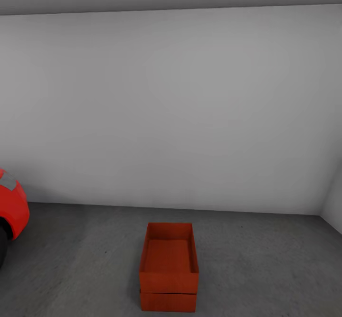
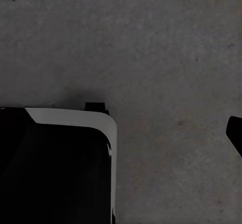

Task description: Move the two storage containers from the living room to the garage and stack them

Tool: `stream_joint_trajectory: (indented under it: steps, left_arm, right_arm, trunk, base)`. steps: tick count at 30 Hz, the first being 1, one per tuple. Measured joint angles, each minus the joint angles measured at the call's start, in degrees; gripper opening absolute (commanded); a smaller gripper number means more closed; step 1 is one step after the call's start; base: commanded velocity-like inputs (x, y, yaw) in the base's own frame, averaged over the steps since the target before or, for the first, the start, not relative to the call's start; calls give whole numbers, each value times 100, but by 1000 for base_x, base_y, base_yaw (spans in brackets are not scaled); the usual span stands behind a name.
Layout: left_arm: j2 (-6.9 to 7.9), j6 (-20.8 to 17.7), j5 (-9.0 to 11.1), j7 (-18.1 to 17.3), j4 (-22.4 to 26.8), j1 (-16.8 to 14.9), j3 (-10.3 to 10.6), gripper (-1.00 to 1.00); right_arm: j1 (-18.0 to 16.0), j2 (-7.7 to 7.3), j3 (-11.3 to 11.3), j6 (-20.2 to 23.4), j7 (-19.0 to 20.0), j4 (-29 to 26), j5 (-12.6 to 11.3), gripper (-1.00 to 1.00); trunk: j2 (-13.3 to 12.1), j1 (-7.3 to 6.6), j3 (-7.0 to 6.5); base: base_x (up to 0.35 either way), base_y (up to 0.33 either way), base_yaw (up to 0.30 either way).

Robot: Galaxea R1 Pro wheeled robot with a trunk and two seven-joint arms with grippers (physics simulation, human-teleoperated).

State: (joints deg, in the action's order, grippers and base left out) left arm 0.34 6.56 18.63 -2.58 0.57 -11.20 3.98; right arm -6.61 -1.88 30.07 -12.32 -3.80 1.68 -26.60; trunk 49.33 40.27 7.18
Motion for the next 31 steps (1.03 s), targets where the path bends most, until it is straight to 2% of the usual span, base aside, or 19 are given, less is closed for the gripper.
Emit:
stream_joint_trajectory:
  steps: [31]
  left_arm:
    - [0, 1, -6, -1, 9, 0, 7, 100]
  right_arm:
    - [0, -26, 43, 14, -67, -9, 4, 100]
  trunk:
    - [0, 0, 0]
  base:
    - [0, 0, 0]
